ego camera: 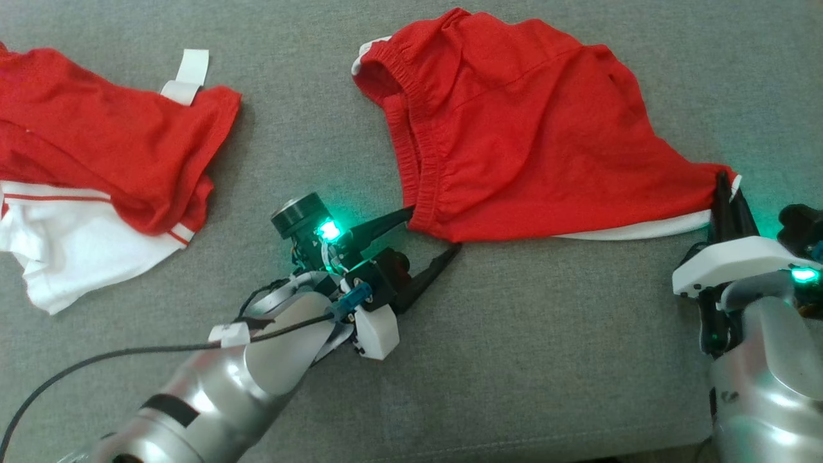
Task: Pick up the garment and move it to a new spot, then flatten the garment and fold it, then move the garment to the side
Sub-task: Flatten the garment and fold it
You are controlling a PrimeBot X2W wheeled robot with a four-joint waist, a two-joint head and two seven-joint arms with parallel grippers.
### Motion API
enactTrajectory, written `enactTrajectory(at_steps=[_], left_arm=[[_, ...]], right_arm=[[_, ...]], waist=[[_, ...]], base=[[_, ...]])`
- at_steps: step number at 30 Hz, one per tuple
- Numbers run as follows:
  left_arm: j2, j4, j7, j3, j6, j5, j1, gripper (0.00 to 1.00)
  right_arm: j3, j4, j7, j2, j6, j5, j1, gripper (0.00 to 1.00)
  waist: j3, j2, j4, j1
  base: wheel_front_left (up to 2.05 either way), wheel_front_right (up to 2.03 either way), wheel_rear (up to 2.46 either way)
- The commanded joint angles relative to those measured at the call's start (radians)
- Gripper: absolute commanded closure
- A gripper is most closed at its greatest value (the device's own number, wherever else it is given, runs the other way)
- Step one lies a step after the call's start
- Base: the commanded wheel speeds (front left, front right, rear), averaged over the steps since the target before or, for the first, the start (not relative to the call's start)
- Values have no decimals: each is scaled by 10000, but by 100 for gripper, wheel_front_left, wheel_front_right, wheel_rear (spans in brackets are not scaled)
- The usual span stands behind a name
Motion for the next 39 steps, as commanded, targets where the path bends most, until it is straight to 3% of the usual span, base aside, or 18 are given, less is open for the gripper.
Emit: enactTrajectory(at_steps=[1,2,3,4,5,17,25,33,39], left_arm=[[149,152,-32,57,18,-151,-317,31],[149,152,-32,57,18,-151,-317,31],[134,232,-32,-6,18,-213,-352,60],[122,285,-32,-49,18,-269,-385,98],[116,323,-32,-87,18,-314,-408,100],[247,14,-32,507,22,-858,-33,100],[629,-411,-32,959,20,-1693,124,100],[1623,-1250,680,443,19,-3377,-1438,100],[2510,-2017,1318,60,18,-4541,-3025,100]], right_arm=[[274,91,40,-37,65,37,7,100],[274,91,40,-37,65,37,7,100],[278,106,26,-37,65,51,5,100],[278,120,10,-37,65,60,4,100],[275,135,-7,-37,65,69,7,100],[416,62,-157,-37,65,490,53,100],[1302,-1119,68,-37,65,1305,103,100],[1868,-3160,823,-37,65,1505,-192,100],[1473,-4176,1046,-37,65,839,-937,100]], waist=[[-10,0,-14,1],[-10,0,-14,1],[-13,0,-18,1],[-20,0,-16,1],[-32,0,-11,1],[-892,0,434,1],[-1967,0,703,1],[-2972,0,896,1],[-3710,0,956,1]], base=[[0,0,0],[0,0,0],[0,0,0],[0,0,0],[0,0,0],[0,0,0],[0,0,0],[0,0,0],[0,0,0]])
